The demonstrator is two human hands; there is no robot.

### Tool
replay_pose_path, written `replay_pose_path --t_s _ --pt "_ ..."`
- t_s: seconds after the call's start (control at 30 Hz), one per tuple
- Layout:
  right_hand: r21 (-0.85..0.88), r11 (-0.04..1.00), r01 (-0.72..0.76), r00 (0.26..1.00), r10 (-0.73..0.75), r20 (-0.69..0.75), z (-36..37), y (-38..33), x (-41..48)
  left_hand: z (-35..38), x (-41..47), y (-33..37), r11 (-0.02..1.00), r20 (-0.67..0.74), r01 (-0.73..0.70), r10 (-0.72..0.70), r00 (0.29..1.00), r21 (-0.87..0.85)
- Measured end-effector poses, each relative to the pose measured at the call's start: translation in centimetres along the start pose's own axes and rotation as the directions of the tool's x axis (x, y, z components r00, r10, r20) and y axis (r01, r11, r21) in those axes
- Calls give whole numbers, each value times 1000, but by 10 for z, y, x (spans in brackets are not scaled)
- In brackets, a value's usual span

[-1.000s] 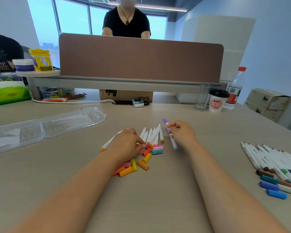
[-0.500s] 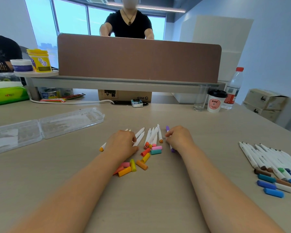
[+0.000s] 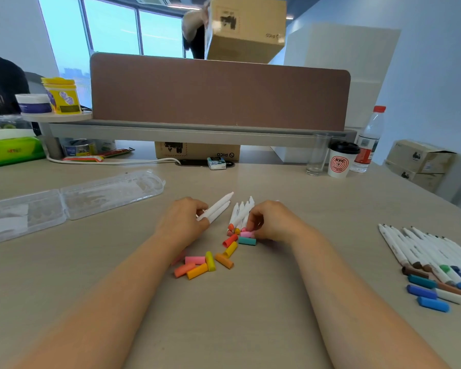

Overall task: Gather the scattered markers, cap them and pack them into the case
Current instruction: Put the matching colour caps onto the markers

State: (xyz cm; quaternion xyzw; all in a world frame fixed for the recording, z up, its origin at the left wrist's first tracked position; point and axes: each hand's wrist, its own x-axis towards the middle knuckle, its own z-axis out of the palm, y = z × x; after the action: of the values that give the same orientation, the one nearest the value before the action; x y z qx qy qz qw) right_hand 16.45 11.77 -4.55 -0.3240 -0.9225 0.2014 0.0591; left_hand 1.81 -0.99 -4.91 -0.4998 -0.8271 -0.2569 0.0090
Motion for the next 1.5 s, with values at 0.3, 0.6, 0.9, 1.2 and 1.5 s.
replay_pose_path --t_s 0.3,0.6,0.9,1.2,1.5 --pt "360 920 153 987 -127 -95 -9 -3 -8 5 7 -11 996 -104 49 -57 993 -80" --pt "608 755 244 900 57 -433 -5 3 -3 5 8 -14 984 -139 47 -72 988 -175" --pt "703 671 236 907 106 -407 -1 0 0 3 4 -11 986 -115 -24 5 993 -166" --pt "669 702 246 919 50 -390 0 -4 -2 5 3 -8 983 -103 -67 50 993 -170" --pt "673 698 244 923 45 -382 -4 -5 -4 -1 -2 -2 971 -81 -162 149 985 -177"
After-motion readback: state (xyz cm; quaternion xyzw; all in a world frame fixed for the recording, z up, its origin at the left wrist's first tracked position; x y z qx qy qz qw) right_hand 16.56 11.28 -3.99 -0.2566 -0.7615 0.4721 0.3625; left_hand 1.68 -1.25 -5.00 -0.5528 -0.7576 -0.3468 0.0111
